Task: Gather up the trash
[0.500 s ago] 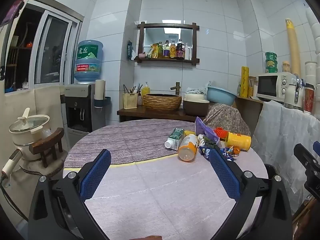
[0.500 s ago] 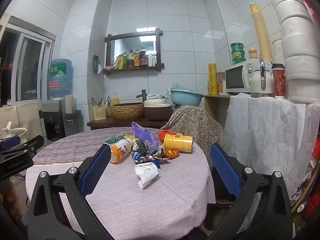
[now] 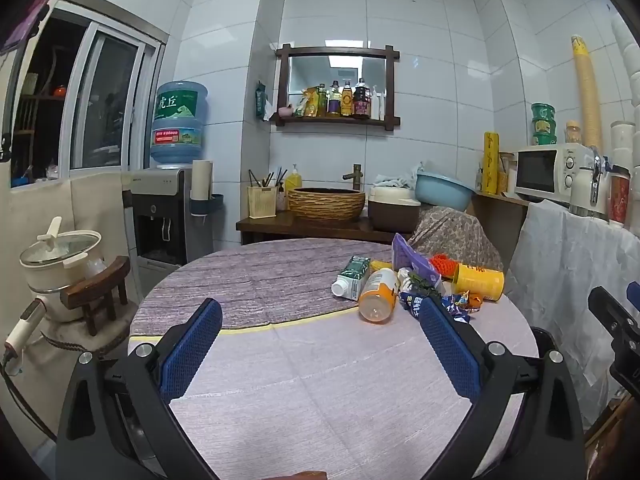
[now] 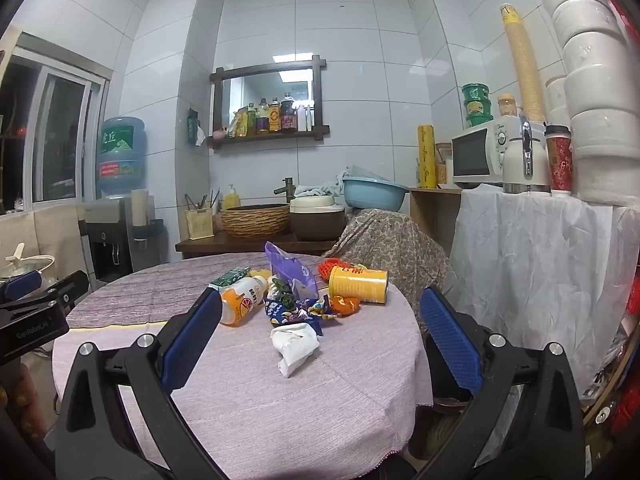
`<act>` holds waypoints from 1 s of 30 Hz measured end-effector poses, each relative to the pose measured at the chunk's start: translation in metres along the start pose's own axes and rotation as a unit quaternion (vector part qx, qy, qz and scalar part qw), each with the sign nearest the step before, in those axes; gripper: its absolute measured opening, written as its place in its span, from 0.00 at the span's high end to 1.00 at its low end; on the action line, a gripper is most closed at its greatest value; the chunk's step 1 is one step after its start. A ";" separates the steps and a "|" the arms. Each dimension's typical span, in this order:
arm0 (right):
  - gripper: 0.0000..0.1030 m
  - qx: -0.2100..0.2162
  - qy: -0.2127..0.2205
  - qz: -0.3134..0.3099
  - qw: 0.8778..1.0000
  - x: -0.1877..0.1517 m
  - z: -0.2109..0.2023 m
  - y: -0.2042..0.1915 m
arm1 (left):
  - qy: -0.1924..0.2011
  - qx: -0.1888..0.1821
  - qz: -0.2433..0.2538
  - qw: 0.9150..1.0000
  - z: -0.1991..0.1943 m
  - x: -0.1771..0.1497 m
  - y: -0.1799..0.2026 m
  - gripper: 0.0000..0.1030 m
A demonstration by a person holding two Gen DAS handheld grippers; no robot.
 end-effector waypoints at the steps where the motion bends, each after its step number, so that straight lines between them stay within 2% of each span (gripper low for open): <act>1: 0.05 0.001 0.000 0.001 1.000 -0.001 0.000 0.001 | 0.000 -0.001 -0.001 1.000 0.000 -0.001 0.000 0.05; 30: 0.05 -0.002 0.000 0.001 1.000 -0.007 0.007 0.002 | -0.005 0.000 0.004 1.000 0.001 0.002 0.001 0.05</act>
Point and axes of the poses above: each gripper's, at about its wrist camera, not at the fingertips, and z roughly the way its jaws point, y to its right, x to its top, the point moved 10 cm from there along z, roughly the way its jaws point, and after that the axes turned 3 degrees about -x, right-handed, at the moved point
